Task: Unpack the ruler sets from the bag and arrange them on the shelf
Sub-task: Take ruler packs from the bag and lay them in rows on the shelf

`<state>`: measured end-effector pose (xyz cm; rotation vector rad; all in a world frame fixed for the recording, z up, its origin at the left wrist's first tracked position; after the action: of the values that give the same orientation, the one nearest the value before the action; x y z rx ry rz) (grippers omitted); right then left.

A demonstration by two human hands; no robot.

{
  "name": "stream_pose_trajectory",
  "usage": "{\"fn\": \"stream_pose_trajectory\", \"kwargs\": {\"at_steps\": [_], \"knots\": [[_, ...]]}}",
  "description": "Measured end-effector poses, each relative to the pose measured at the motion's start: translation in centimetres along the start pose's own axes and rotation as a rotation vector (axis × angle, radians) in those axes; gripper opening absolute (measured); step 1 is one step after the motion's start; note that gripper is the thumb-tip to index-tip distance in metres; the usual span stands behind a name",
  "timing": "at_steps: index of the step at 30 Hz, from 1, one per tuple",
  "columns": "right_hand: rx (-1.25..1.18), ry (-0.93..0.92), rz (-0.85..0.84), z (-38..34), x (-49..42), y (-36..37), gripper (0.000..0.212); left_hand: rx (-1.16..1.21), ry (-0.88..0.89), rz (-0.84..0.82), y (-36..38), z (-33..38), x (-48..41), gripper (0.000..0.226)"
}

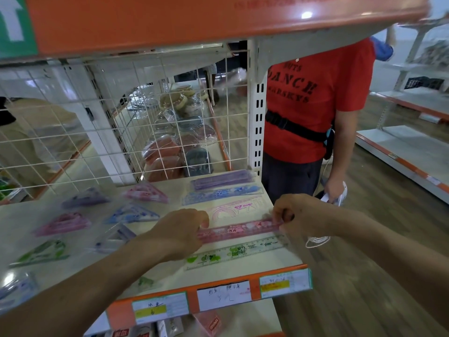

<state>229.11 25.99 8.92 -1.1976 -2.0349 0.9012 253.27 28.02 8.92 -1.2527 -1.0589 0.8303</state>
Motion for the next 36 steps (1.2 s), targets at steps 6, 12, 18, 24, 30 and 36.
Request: {"fn": "stream_pose_trajectory", "kwargs": {"at_steps": [6,12,18,24,30,36], "knots": [[0.105,-0.042,-0.021,-0.8,-0.4,0.2,0.019,-0.003,0.010,-0.036,0.0,-0.5,0.3,0.026],[0.147,-0.061,-0.050,-1.3,-0.2,0.3,0.013,-0.030,0.029,-0.058,-0.3,-0.3,0.6,0.029],[0.124,-0.095,-0.003,-1.9,0.1,-0.8,0.011,0.026,0.001,-0.025,-1.6,-1.4,1.4,0.039],[0.110,-0.007,0.067,-1.0,-2.8,-2.2,0.021,-0.017,-0.018,-0.025,-3.1,-2.6,-1.4,0.037],[0.121,0.005,0.057,-1.2,-5.4,-1.0,0.032,-0.022,-0.042,-0.103,-2.1,-2.6,-4.2,0.034],[0.176,-0.002,0.058,-1.2,-6.4,-0.3,0.030,-0.082,-0.035,-0.041,-2.0,-2.3,-5.8,0.038]]}}
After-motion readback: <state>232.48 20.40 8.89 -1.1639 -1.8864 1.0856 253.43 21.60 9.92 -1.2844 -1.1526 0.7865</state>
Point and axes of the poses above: each hand's wrist, its own x-axis away from the middle knuckle, its own y-axis out of the palm, z = x × y, the point moved 4 cm from there along -x, towards the middle knuckle, and after that the axes turned 8 degrees about -x, right-handed, at the moved point
